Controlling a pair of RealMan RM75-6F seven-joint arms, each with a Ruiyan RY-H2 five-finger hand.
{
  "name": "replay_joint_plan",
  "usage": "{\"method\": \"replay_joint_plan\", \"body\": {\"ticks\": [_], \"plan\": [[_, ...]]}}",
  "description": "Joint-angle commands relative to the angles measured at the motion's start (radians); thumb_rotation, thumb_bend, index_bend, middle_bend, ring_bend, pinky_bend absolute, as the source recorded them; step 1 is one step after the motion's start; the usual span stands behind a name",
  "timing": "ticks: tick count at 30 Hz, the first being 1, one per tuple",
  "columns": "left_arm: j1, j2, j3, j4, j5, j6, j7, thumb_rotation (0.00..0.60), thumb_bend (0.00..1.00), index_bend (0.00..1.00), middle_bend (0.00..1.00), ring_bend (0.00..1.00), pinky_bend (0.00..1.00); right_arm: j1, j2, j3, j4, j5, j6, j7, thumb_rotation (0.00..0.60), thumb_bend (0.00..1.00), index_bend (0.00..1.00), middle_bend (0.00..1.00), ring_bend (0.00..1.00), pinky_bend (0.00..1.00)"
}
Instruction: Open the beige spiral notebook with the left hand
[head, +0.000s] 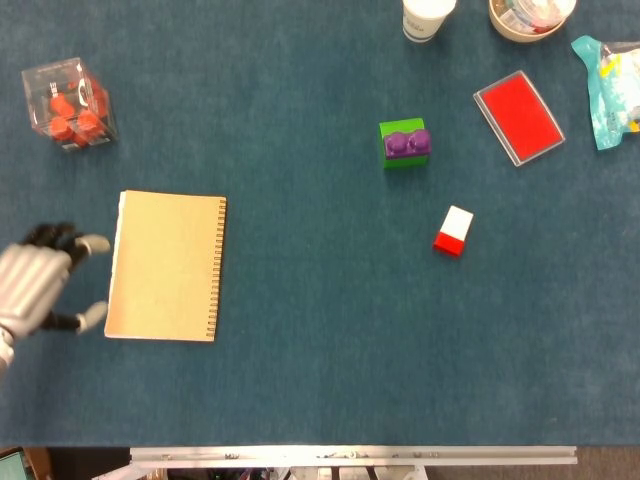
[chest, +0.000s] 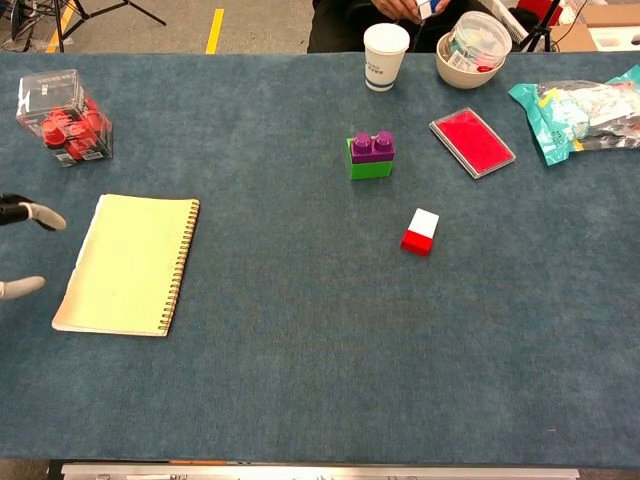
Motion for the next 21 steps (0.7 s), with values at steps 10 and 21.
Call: {"method": "replay_joint_plan", "body": {"ticks": [10, 21], "plan": [[-0.12, 0.015, -0.012, -0.009, 0.177, -0.045, -0.187, 0.241, 0.24, 0.22, 0.2, 0.11, 0.11, 0.003, -0.002, 0.0, -0.008, -0.001, -0.005, -0.013, 0.6, 0.39, 0.31, 0.3, 0.21, 0.29], [-0.256, -0.099, -0.021, 0.012, 0.241, -0.167, -0.147, 0.127, 0.24, 0.26, 0.19, 0.05, 0.08, 0.0, -0.001, -0.001, -0.012, 0.008, -0.01, -0.025, 0.6, 0.39, 0.31, 0.3, 0.21, 0.29]]}}
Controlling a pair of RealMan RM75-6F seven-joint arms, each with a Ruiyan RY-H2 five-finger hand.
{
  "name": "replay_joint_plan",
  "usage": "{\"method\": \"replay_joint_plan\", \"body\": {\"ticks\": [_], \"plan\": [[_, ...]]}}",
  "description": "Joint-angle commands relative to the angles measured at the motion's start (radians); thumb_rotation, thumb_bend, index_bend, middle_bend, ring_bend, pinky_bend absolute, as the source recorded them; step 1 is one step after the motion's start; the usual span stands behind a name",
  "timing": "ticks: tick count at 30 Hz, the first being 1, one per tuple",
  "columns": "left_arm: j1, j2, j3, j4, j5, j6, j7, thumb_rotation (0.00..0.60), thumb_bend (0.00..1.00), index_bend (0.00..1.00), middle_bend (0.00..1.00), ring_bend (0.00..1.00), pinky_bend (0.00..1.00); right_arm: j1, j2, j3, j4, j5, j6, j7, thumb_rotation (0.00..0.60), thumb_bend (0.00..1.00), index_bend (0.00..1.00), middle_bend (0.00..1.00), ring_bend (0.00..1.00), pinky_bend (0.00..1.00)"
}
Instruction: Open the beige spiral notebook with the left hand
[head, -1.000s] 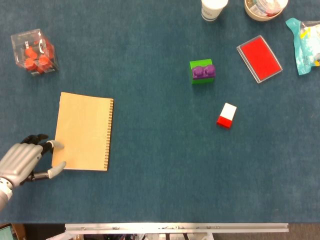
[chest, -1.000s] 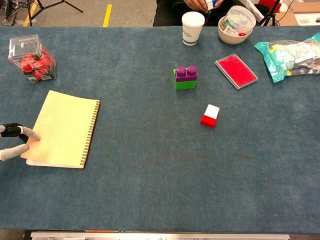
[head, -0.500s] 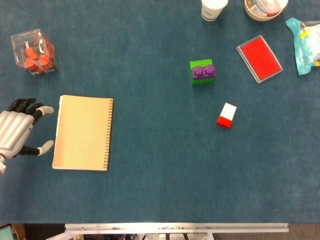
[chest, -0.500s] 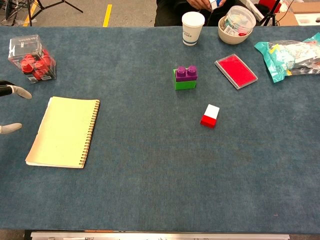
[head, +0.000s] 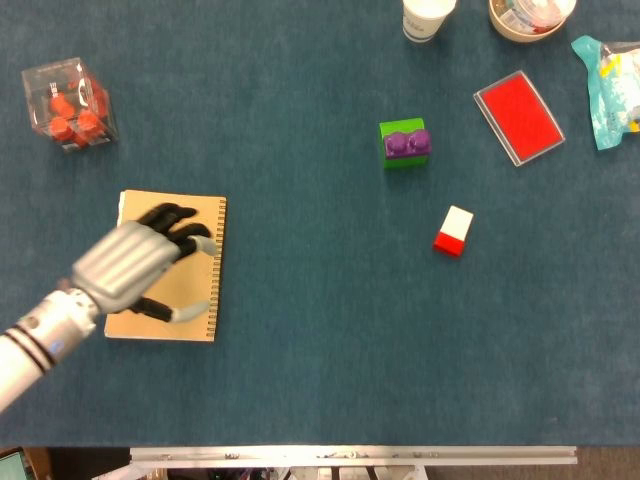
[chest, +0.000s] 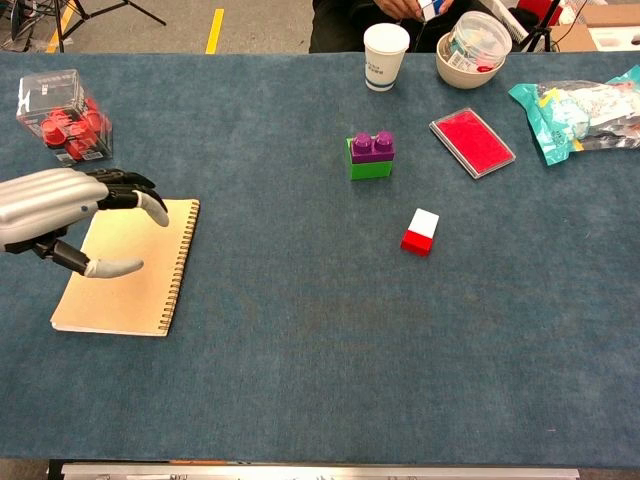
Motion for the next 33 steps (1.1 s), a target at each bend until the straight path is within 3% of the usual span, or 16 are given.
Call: {"method": "replay_joint_plan", "body": {"ticks": [1, 19, 33], "plan": [[-0.039, -0.044, -0.008, 0.013, -0.011, -0.048, 0.042, 0.12, 0.24, 0.26, 0.19, 0.04, 0.08, -0.001, 0.0, 0.0, 0.001, 0.003, -0.001, -0.001, 0.6, 0.39, 0.31, 0.3, 0.21, 0.29], [-0.129, -0.206, -0.037, 0.102, -0.179, -0.187, 0.245, 0.08, 0.24, 0.26, 0.17, 0.02, 0.07, -0.005, 0.002, 0.004, 0.008, 0.012, -0.001, 0.003, 0.6, 0.39, 0.31, 0.3, 0.21, 0.29], [-0.133, -0.225, -0.023, 0.17, -0.282, -0.198, 0.322, 0.077, 0.24, 0.26, 0.17, 0.01, 0.07, -0.01, 0.001, 0.003, 0.009, 0.015, 0.0, 0.004, 0.6, 0.39, 0.31, 0.3, 0.21, 0.29]]}}
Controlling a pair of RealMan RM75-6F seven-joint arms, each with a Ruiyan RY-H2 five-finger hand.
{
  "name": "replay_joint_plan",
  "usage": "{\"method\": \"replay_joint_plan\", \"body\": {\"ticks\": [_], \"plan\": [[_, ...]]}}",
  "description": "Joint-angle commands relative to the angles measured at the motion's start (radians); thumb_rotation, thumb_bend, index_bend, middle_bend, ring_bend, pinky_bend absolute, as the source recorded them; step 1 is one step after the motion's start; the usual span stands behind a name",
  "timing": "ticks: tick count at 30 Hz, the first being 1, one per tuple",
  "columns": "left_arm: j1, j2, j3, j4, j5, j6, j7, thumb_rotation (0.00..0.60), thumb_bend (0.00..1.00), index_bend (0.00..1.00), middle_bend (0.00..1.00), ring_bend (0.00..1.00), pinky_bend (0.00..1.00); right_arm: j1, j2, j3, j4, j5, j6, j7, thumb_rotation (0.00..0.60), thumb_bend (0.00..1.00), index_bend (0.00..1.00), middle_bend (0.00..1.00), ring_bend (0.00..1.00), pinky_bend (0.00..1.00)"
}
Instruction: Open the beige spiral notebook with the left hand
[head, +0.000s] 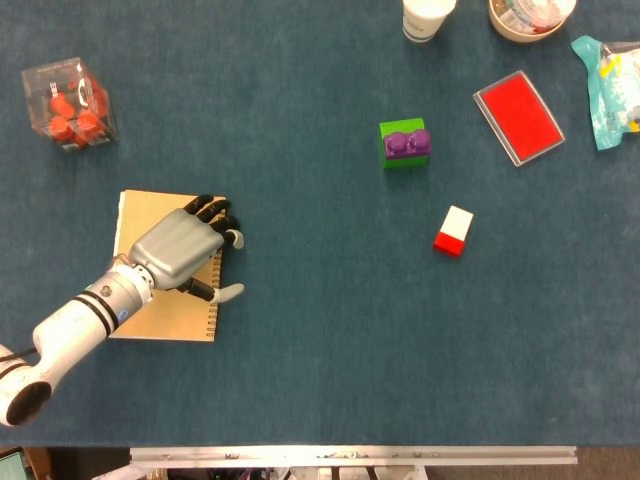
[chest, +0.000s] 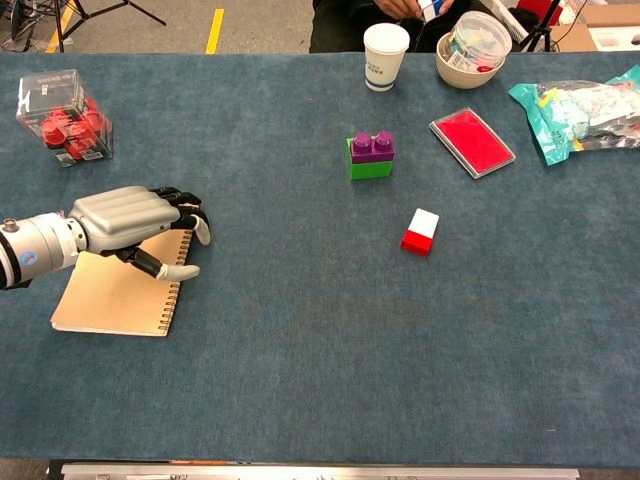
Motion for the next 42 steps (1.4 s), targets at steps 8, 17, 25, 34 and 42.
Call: {"method": "replay_joint_plan", "body": {"ticks": [8, 17, 25, 34, 42], "plan": [[0.008, 0.01, 0.013, 0.027, -0.019, 0.033, 0.016, 0.077, 0.24, 0.26, 0.18, 0.01, 0.07, -0.004, 0.001, -0.002, -0.006, -0.006, 0.006, -0.004, 0.6, 0.39, 0.31, 0.3, 0.21, 0.29], [0.022, 0.037, 0.028, 0.047, -0.047, 0.057, 0.063, 0.078, 0.24, 0.26, 0.19, 0.01, 0.07, -0.007, 0.003, -0.003, -0.007, -0.016, 0.016, -0.002, 0.6, 0.39, 0.31, 0.3, 0.21, 0.29], [0.049, 0.097, 0.037, -0.017, -0.036, 0.104, 0.0, 0.156, 0.24, 0.25, 0.19, 0.02, 0.07, -0.007, 0.004, -0.004, -0.008, -0.024, 0.019, 0.005, 0.6, 0.39, 0.31, 0.3, 0.21, 0.29], [0.114, 0.19, 0.101, 0.01, 0.192, 0.305, -0.207, 0.6, 0.24, 0.22, 0.18, 0.03, 0.07, -0.004, 0.003, -0.007, -0.007, -0.031, 0.015, 0.008, 0.6, 0.39, 0.31, 0.3, 0.21, 0.29], [0.175, 0.186, 0.183, 0.211, 0.368, 0.489, -0.4, 0.6, 0.24, 0.13, 0.12, 0.03, 0.07, 0.003, 0.001, -0.007, -0.017, -0.038, 0.01, -0.002, 0.6, 0.39, 0.31, 0.3, 0.21, 0.29]]}}
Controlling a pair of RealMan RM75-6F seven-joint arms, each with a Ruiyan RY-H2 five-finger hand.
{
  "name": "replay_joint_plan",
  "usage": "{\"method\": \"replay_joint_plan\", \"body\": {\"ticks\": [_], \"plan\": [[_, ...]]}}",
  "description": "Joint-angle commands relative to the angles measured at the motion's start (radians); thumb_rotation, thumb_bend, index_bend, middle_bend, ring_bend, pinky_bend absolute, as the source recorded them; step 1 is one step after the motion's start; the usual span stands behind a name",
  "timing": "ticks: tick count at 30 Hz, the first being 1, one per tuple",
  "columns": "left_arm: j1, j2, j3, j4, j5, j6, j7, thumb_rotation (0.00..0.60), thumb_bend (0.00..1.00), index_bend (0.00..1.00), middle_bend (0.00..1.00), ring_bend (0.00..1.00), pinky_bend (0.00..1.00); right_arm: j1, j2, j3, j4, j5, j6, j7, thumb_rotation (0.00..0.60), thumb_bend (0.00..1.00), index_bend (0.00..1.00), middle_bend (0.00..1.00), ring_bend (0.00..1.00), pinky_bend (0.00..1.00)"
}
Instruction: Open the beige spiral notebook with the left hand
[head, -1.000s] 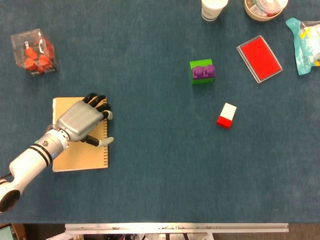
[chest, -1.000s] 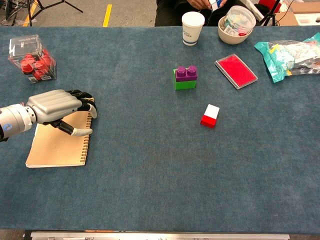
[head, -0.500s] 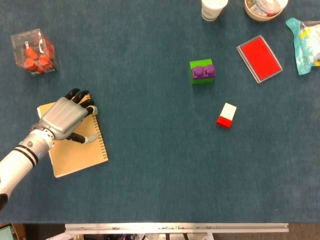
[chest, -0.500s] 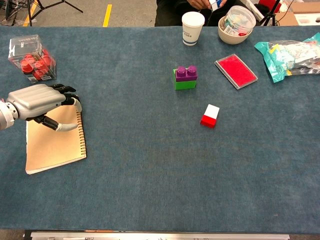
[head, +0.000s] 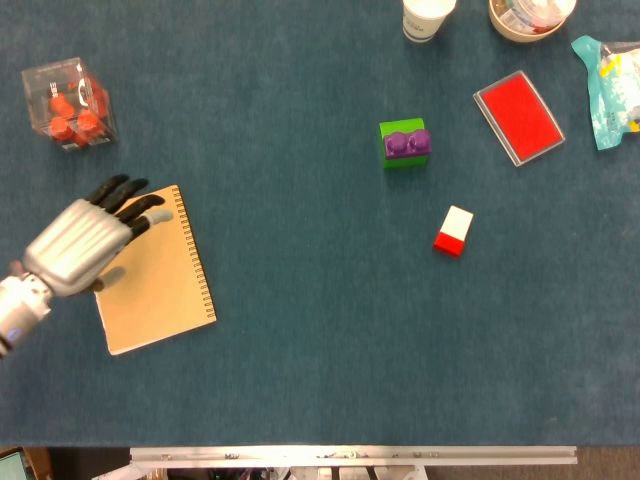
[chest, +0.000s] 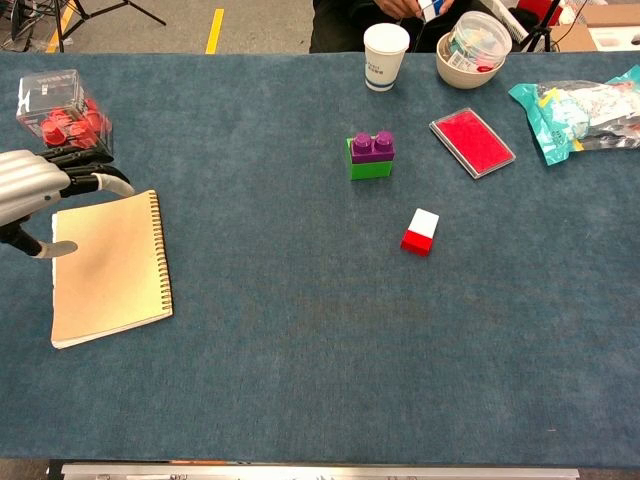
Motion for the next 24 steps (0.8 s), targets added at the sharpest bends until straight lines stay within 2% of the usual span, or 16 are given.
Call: {"method": "replay_joint_plan", "body": {"ticks": [1, 9, 16, 24], "plan": [[0.049, -0.012, 0.055, 0.133, 0.083, 0.11, -0.103, 0.6, 0.24, 0.13, 0.12, 0.03, 0.07, 0.002, 0.0, 0.0, -0.003, -0.001, -0.003, -0.004, 0.6, 0.39, 0.31, 0.3, 0.21, 0.29], [0.106, -0.104, 0.083, 0.357, 0.147, 0.233, -0.172, 0.6, 0.24, 0.13, 0.11, 0.03, 0.07, 0.008, 0.005, 0.001, -0.018, -0.004, -0.008, -0.018, 0.6, 0.39, 0.31, 0.3, 0.21, 0.29], [0.138, -0.194, 0.106, 0.529, 0.167, 0.269, -0.23, 0.6, 0.24, 0.13, 0.11, 0.03, 0.07, 0.007, 0.004, -0.003, -0.026, -0.003, -0.009, -0.03, 0.6, 0.39, 0.31, 0.3, 0.21, 0.29], [0.16, -0.258, 0.11, 0.661, 0.151, 0.273, -0.283, 0.6, 0.24, 0.13, 0.11, 0.03, 0.07, 0.008, 0.009, -0.002, -0.039, -0.005, -0.006, -0.043, 0.6, 0.39, 0.31, 0.3, 0.21, 0.29]]}}
